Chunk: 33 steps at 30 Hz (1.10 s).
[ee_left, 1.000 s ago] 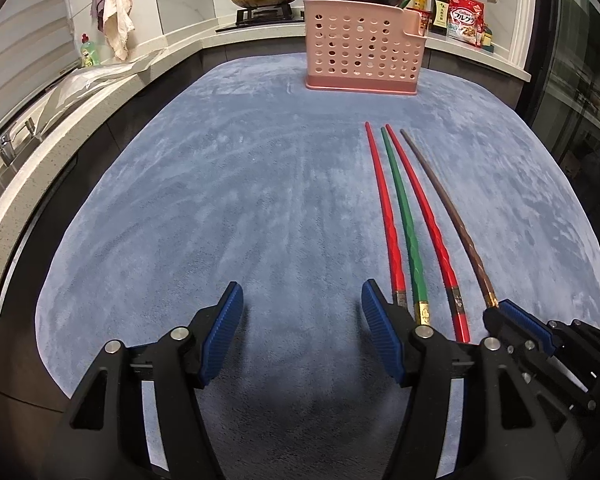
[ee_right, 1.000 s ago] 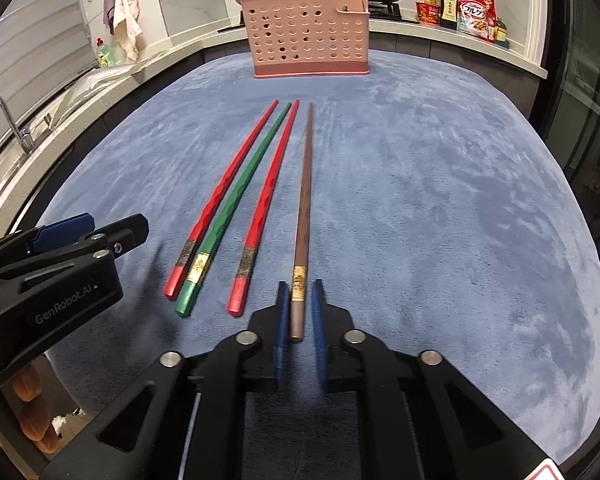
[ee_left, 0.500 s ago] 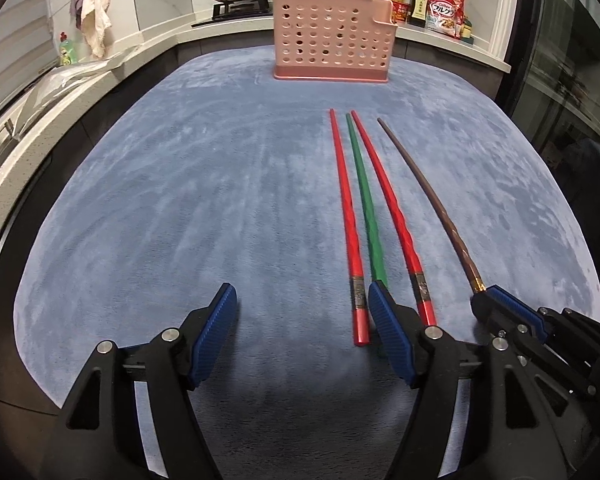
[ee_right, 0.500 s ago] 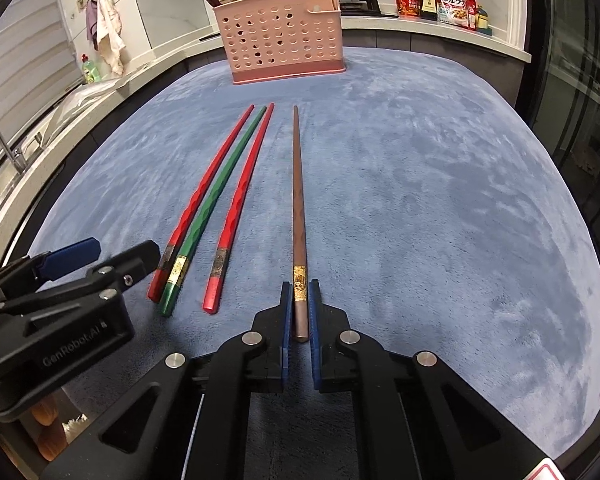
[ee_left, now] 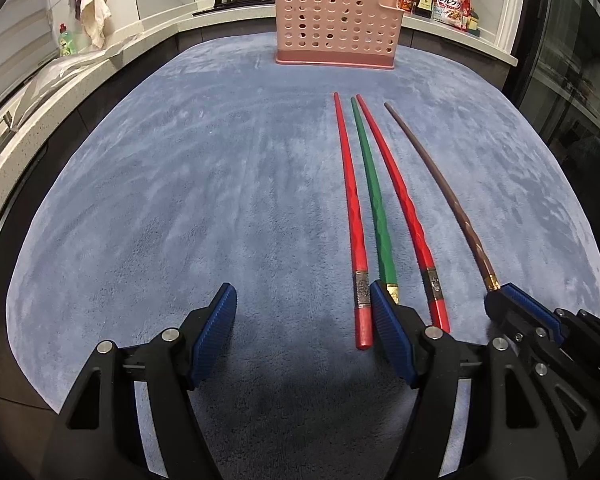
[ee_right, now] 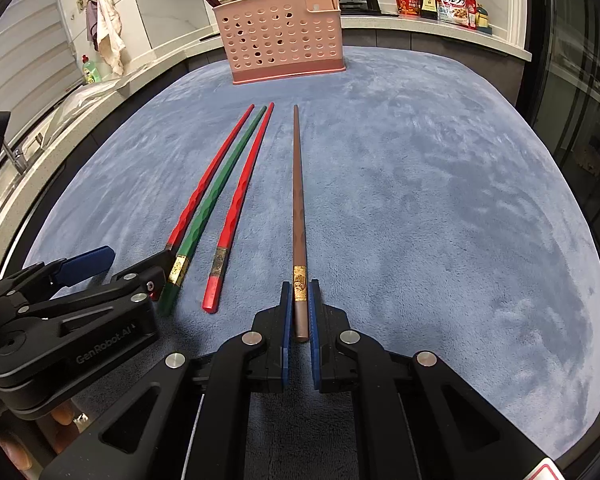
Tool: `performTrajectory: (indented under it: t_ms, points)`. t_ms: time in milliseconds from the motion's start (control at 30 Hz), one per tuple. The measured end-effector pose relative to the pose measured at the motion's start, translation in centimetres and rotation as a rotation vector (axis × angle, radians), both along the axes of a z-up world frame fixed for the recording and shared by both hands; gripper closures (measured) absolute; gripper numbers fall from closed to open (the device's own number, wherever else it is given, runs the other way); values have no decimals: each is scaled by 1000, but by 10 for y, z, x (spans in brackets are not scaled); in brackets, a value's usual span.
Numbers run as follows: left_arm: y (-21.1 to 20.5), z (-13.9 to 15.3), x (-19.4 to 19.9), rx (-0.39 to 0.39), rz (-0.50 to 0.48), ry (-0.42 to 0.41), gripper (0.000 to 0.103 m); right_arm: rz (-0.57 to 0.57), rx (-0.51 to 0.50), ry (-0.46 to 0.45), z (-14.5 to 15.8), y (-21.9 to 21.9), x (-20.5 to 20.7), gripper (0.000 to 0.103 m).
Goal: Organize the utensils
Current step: 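Grasp the brown chopstick with the right tool while the left tool grasps a red chopstick, then lift both held chopsticks and carry them toward the pink holder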
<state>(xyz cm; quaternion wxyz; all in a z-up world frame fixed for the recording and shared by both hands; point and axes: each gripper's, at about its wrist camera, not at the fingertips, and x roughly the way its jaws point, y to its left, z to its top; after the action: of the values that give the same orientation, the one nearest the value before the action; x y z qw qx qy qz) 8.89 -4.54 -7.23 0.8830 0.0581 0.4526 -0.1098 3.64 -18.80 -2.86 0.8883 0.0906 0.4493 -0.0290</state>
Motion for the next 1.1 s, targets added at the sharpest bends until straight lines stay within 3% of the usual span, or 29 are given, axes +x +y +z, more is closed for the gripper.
performTrajectory:
  t_ms: [200,300,367,633,1100]
  points:
    - [-1,-1,1,7,3,-5,43,0,1,0,0,0,0,96]
    - [0,1,1,7,6,-7,53,0,1,0,0,0,0,96]
    - [2,2,1,3,8,-5,65,0,1,0,0,0,0,96]
    - [6,4,2,-12,11,3,91,1,2,-1,0,0,0,96]
    - [15,20,0,-42,29,-6,92,-21,33,-45,16,-9,-7,96]
